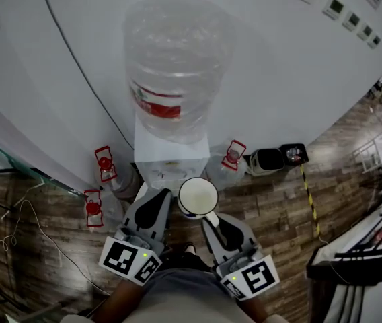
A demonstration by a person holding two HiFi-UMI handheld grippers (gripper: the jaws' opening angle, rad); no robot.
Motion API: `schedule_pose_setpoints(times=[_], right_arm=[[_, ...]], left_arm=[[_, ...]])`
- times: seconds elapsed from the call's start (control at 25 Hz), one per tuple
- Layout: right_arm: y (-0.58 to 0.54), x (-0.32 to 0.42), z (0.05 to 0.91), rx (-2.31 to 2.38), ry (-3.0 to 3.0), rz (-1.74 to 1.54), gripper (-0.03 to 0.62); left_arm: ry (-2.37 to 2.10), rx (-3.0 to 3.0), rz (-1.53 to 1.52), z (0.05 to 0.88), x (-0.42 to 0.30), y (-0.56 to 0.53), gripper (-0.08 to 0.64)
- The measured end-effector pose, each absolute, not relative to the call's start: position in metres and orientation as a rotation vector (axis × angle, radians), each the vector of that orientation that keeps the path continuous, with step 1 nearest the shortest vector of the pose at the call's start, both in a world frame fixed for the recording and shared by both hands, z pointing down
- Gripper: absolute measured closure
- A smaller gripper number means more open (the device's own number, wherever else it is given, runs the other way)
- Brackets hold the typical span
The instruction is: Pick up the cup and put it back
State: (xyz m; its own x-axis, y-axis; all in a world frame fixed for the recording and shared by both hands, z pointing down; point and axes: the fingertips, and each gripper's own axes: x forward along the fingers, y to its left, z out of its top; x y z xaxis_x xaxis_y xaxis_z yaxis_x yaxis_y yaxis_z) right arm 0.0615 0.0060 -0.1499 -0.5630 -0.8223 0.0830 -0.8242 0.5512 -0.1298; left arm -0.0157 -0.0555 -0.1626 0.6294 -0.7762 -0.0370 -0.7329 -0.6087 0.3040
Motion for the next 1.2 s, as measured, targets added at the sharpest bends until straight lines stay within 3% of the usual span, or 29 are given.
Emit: schedule_pose_setpoints(times=[0.64,1.2], right_arm=[[0.002,0.102,-0.15,1.483,-2.755,0.23,0.52],[-0.001,0.145,-0.099,1.568,-2.685,0.292,0.521]], left_arm=[[-1.34,2.552,-0.193,-0.156,-0.015,-0.048,0.552],[-1.328,2.531,-0.094,-0.097,-0.002,-0.055,0.553]])
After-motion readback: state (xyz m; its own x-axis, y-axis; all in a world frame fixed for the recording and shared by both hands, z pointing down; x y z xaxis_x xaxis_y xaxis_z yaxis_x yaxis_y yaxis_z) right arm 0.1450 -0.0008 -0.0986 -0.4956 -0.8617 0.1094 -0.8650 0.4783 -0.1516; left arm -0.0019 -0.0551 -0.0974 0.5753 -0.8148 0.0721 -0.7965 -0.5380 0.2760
